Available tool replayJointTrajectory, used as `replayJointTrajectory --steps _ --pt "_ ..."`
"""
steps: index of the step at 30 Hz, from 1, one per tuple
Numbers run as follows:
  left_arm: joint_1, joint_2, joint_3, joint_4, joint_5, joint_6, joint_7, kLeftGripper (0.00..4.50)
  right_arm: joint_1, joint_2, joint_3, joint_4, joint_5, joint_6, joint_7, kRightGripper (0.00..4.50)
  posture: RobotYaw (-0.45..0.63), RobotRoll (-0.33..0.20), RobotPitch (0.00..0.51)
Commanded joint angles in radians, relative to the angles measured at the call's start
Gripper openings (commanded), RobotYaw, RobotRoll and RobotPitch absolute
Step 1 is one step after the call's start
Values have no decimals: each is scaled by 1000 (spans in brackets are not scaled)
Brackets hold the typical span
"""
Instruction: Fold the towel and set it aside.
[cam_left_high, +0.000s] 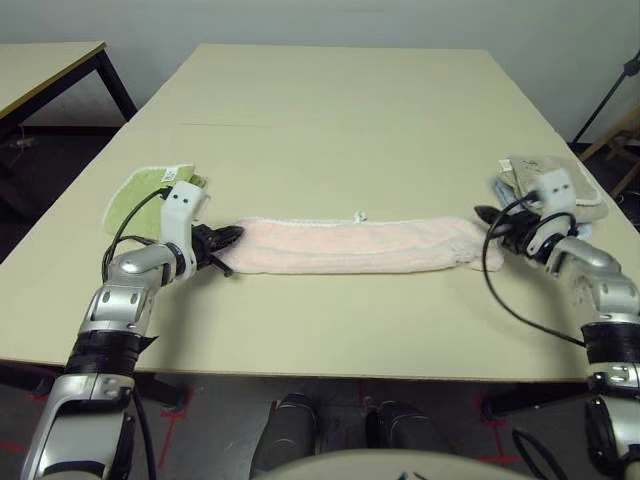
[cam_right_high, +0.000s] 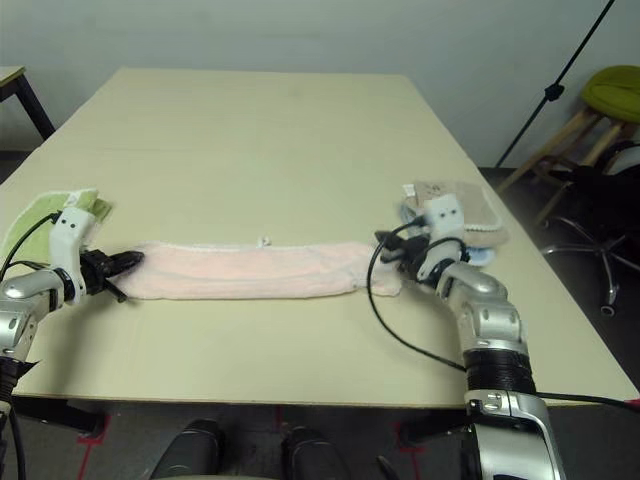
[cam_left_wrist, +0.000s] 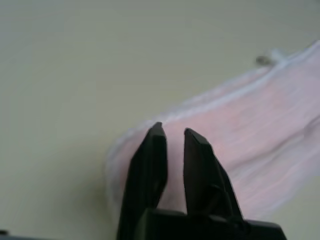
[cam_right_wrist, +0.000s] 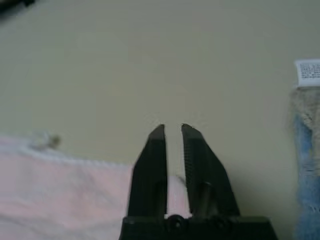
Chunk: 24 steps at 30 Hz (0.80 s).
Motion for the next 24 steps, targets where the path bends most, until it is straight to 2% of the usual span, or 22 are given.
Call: replayJointTrajectory --steps 1,5,8,9,13,15,19,24 --pt "-20 16 46 -50 -70 -29 -72 1972 21 17 -110 -158 162 269 -125 1706 114 0 86" --pt "-40 53 66 -71 -148 -8 -180 3393 14 29 -232 -258 276 624 -313 3186 113 0 94" --pt "-79 87 101 -71 -283 68 -319 4440 -33 27 -422 -241 394 953 -336 4287 105 0 97" --pt "-90 102 100 -62 -299 75 -358 4498 -17 12 -447 -235 436 998 -350 4442 105 0 97" --pt "-108 155 71 -38 -315 98 -472 4498 121 -28 -452 -236 627 1012 -444 4442 94 0 98" --pt "-112 174 52 -30 -316 105 -524 4498 191 -4 -451 -257 709 1012 -514 4442 85 0 97" --pt "-114 180 38 -38 -332 137 -576 4498 205 136 -462 -300 798 1012 -692 4442 78 0 92" --pt "-114 184 26 -43 -338 162 -625 4498 160 312 -462 -303 788 908 -932 4442 84 0 82"
